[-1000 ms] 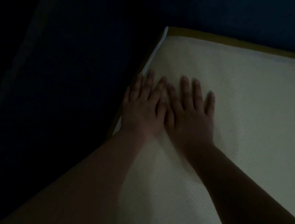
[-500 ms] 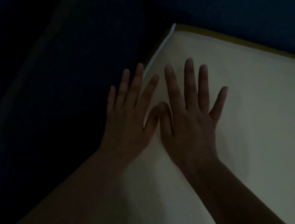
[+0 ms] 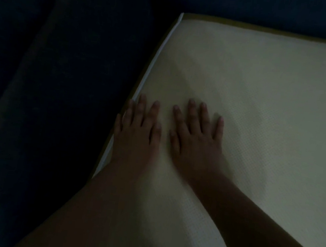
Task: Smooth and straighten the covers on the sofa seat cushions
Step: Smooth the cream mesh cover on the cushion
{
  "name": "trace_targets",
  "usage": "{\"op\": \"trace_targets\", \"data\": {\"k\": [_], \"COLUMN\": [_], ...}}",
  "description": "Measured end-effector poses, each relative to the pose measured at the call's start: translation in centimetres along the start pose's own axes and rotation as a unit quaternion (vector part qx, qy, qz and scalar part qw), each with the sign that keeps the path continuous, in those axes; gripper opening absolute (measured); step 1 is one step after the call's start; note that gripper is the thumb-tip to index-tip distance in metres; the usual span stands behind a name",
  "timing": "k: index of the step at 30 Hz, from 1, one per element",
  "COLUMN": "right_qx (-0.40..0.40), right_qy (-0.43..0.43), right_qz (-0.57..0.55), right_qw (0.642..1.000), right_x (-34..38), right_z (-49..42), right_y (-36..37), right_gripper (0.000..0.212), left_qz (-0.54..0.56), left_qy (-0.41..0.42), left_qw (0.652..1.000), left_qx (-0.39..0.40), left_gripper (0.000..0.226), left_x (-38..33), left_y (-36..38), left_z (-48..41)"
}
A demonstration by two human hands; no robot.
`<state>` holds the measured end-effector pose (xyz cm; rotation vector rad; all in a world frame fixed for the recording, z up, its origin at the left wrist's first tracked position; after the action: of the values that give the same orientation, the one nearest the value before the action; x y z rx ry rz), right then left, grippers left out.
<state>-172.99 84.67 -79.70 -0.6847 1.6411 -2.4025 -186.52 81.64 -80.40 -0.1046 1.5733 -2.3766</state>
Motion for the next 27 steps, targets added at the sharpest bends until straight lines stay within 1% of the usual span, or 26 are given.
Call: {"op": "trace_targets", "data": {"k": [2,4,6,7,9,11,13,15,18,20,23,25,27], "right_qx": [-0.032,-0.071,-0.123,-0.138,-0.126,-0.064,-0.002,0.017,-0.013,-0.044,-0.120,-0.159,-0.154], "right_qy": [0.008,0.004,0.004,0.011,0.043,0.068,0.067,0.058,0.078,0.101,0.094,0.089,0.115], "right_qz": [-0.018,-0.030,-0.029,-0.022,-0.004,0.015,0.031,0.034,-0.007,-0.024,-0.018,-0.006,-0.005], "right_qw": [0.999,0.997,0.992,0.990,0.991,0.995,0.997,0.998,0.997,0.994,0.988,0.983,0.981], "right_x": [-0.7,-2.3,-4.6,-5.9,-9.4,-12.8,-14.9,-15.1,-15.5,-16.9,-19.7,-22.0,-25.0], "right_z": [1.1,2.6,4.2,5.0,6.4,7.5,8.3,8.2,8.9,10.2,12.8,14.5,15.9], "right_y": [-1.4,-2.9,-4.6,-5.1,-4.6,-2.9,-1.4,-1.2,-2.7,-4.0,-6.5,-7.8,-7.7], "right_gripper": [0.058,0.057,0.057,0.058,0.059,0.059,0.059,0.059,0.058,0.058,0.059,0.060,0.061], "left_qz": [-0.004,0.001,0.041,0.067,0.076,0.028,-0.021,-0.043,-0.061,-0.055,-0.036,0.010,0.042], "left_qy": [0.030,0.079,0.111,0.121,0.145,0.141,0.118,0.105,0.105,0.117,0.182,0.221,0.241], "left_qw": [0.999,0.993,0.984,0.980,0.977,0.985,0.991,0.993,0.992,0.990,0.976,0.963,0.957], "left_qx": [-0.035,-0.087,-0.134,-0.143,-0.136,-0.096,-0.053,-0.035,-0.033,-0.057,-0.116,-0.151,-0.157], "left_gripper": [0.060,0.055,0.054,0.054,0.053,0.054,0.057,0.058,0.058,0.059,0.057,0.058,0.059], "left_x": [-1.3,-4.1,-7.8,-9.7,-13.3,-15.8,-16.5,-16.1,-16.2,-17.6,-22.6,-26.9,-30.5], "left_y": [-0.8,-1.3,-1.5,-1.4,0.0,2.6,4.6,5.0,4.3,3.2,0.9,-0.8,-0.9], "left_z": [1.0,2.3,3.4,3.8,4.5,4.8,4.7,4.4,4.4,4.6,5.4,6.1,6.4]}}
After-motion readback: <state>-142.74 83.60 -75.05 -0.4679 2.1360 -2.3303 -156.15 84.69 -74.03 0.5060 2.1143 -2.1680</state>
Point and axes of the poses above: each hand's wrist, its own z-axis away from the middle knuckle, its own y-axis out of the palm, x = y × z, the point moved 4 cm from there along -z, towards the middle knuckle, and after that the axes turned 15 degrees about x, right-handed, at the moved point
